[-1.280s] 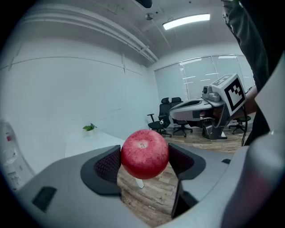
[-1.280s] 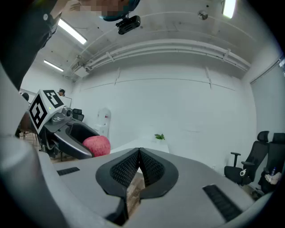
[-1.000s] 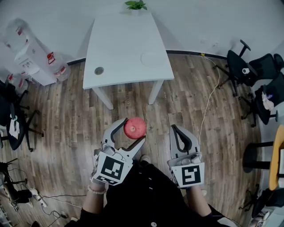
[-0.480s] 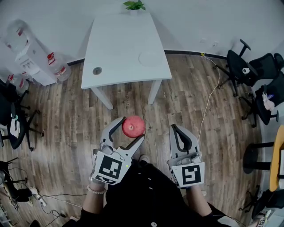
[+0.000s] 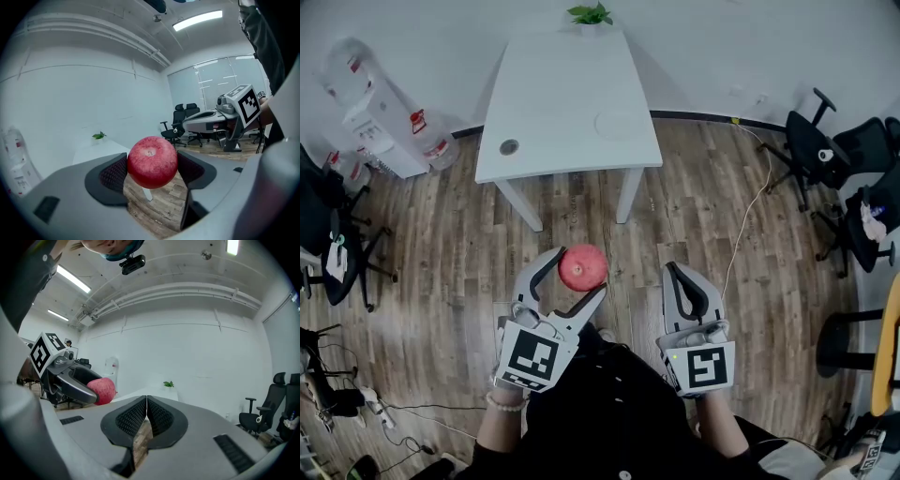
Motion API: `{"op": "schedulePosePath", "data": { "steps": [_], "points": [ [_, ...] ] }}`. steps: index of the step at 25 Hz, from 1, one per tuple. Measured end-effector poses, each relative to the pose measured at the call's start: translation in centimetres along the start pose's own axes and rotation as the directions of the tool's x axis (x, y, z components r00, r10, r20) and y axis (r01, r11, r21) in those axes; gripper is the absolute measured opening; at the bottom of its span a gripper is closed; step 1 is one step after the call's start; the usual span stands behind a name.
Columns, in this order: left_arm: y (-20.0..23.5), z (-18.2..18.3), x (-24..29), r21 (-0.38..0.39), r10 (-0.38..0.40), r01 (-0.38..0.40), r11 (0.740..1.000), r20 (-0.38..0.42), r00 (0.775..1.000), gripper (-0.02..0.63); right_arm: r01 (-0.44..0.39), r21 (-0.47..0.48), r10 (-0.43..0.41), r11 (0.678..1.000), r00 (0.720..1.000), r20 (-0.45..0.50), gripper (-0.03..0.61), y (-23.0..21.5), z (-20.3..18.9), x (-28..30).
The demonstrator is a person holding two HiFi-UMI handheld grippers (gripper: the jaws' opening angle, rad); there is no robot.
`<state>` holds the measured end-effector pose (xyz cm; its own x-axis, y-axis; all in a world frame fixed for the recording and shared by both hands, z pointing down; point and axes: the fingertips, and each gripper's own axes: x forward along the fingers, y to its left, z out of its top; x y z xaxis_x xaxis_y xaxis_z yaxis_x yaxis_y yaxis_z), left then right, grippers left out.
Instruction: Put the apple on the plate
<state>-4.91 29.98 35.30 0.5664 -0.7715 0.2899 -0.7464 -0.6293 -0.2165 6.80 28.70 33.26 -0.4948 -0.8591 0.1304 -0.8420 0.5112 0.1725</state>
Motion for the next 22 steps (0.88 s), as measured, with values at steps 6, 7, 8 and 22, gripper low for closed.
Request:
{"op": "schedulePosePath", "data": {
  "steps": [6, 7, 8, 22],
  "points": [
    [-1.2, 0.2, 0.2, 0.028, -0.008, 0.008, 1.000, 0.006, 1.000, 0.348, -0.002, 0.003, 0.002, 1.000, 1.000, 0.003, 0.041, -0.5, -0.4, -0.8],
    [-1.3, 0.3, 0.3, 0.029, -0.008, 0.008, 1.000, 0.008, 1.000, 0.348, 0.000, 0.004, 0.000, 1.000, 1.000, 0.002, 0.041, -0.6, -0.4, -0.8],
    [-1.3, 0.3, 0.4, 0.029, -0.008, 0.008, 1.000, 0.010, 1.000, 0.348, 0.001, 0.004, -0.001, 1.000, 1.000, 0.001, 0.041, -0.7, -0.5, -0.8],
    [0.5, 1.0, 4.3, 0.045, -0.033, 0.031, 0.998, 0.046, 0.998, 0.348, 0.033, -0.012, -0.033, 0.999, 0.999, 0.009, 0.041, -2.8, -0.8, 1.5]
  ]
}}
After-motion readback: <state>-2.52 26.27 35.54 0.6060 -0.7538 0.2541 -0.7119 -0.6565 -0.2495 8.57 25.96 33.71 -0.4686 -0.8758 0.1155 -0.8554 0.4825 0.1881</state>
